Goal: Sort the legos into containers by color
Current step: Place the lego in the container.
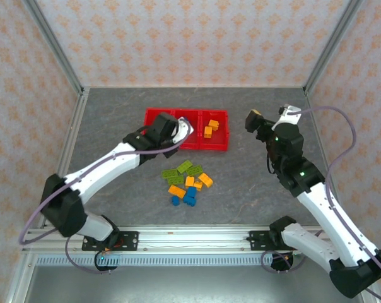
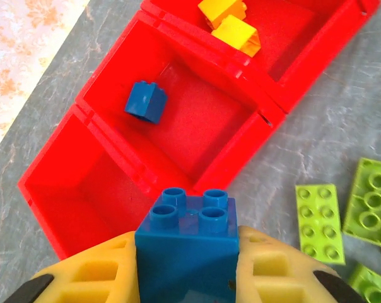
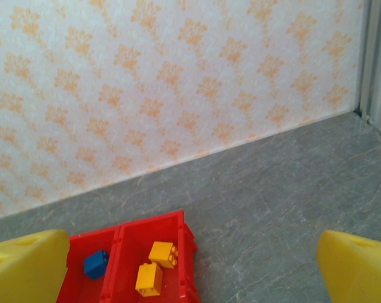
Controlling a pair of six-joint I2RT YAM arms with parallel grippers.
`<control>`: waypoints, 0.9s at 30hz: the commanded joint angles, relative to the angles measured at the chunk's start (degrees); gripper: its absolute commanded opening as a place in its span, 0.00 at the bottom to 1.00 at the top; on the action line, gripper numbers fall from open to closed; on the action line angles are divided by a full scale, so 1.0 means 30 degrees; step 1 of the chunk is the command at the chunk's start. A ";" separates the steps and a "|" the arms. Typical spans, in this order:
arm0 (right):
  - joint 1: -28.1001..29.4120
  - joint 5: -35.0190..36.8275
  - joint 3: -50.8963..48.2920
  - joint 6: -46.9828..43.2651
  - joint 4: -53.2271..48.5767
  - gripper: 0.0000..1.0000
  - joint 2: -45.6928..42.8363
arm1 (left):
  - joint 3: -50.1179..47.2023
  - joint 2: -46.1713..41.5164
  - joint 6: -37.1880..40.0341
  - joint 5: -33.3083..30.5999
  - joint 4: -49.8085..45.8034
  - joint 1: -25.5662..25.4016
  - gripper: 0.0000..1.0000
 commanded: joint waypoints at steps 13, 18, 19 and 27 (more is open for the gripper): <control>-0.0025 -0.0583 -0.1710 0.0202 -0.2150 1.00 -0.3679 | 0.7775 0.8667 0.0184 0.3810 -0.0881 0.2077 0.13; -0.0004 -0.0411 -0.1506 -0.0602 -0.2725 1.00 -0.4639 | 0.8549 1.0047 -0.0049 0.3937 -0.0739 0.2384 0.28; -0.0029 -0.0289 -0.1528 -0.0655 -0.2823 1.00 -0.4787 | 0.8683 1.0261 -0.0149 0.3976 -0.0702 0.2423 0.30; -0.0023 0.0456 -0.1508 -0.1008 -0.3239 1.00 -0.5133 | 0.8729 1.0158 -0.0564 0.3985 -0.0104 0.2599 0.50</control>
